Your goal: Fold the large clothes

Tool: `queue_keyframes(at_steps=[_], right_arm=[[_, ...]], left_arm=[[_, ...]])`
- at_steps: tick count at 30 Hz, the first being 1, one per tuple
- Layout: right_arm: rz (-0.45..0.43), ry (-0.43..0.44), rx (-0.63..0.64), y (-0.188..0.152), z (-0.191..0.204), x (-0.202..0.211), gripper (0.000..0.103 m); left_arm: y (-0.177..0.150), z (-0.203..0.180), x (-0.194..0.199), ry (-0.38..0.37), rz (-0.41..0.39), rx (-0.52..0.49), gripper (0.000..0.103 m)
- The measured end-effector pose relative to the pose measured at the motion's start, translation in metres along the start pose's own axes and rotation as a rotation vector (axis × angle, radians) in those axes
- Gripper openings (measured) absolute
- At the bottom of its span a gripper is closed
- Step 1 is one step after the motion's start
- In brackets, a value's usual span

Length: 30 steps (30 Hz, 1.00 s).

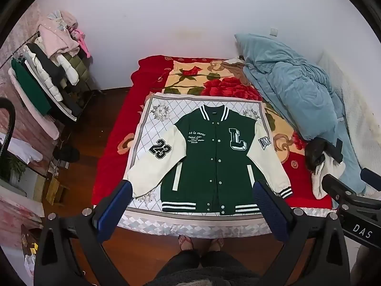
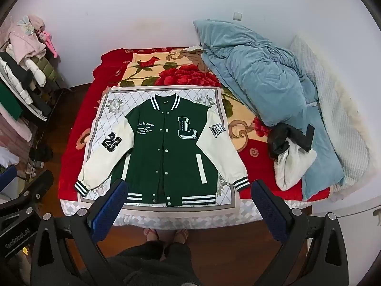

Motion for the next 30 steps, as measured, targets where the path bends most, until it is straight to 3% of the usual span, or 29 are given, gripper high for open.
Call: queue_keyframes(at_steps=[30], right_arm=[[-0.010, -0.019, 0.018, 0.006, 0.004, 0.009, 0.103]], left_arm=[[0.001, -0.003, 0.004, 0.006, -0.013, 0.002, 0.103]])
Point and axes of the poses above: each gripper's, at about its wrist camera, not at the fingertips, and x roughly against the way its jaws point, z to its left, y to its top, the point moved 5 cm from there along -x, roughly the way its jaws point, and after that the axes turned 15 degrees about z, right-handed, at the moved point
